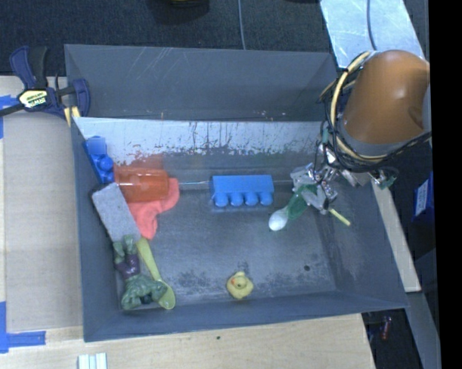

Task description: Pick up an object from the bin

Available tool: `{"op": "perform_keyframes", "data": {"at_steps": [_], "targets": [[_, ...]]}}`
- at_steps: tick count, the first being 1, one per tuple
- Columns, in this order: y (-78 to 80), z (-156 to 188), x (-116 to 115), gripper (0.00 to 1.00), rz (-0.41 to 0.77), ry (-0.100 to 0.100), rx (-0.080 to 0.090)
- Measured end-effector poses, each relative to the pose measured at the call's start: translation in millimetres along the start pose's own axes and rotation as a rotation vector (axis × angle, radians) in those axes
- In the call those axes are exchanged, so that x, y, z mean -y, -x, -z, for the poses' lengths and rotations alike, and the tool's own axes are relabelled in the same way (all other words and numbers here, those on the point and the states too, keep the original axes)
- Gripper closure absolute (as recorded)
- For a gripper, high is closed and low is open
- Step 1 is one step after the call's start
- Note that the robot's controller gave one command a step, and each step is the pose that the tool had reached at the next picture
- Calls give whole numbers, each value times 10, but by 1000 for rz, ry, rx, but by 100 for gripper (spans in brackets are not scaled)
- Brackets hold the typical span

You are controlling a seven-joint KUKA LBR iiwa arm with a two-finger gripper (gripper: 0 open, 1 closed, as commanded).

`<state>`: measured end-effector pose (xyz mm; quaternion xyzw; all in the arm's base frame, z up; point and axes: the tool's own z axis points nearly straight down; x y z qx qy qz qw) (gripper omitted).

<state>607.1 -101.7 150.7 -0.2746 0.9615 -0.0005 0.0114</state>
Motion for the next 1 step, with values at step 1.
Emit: {"op": "perform_keyframes", "data": {"at_steps": [1], "targets": [[17, 188, 12, 100, -3, -4, 5]]}}
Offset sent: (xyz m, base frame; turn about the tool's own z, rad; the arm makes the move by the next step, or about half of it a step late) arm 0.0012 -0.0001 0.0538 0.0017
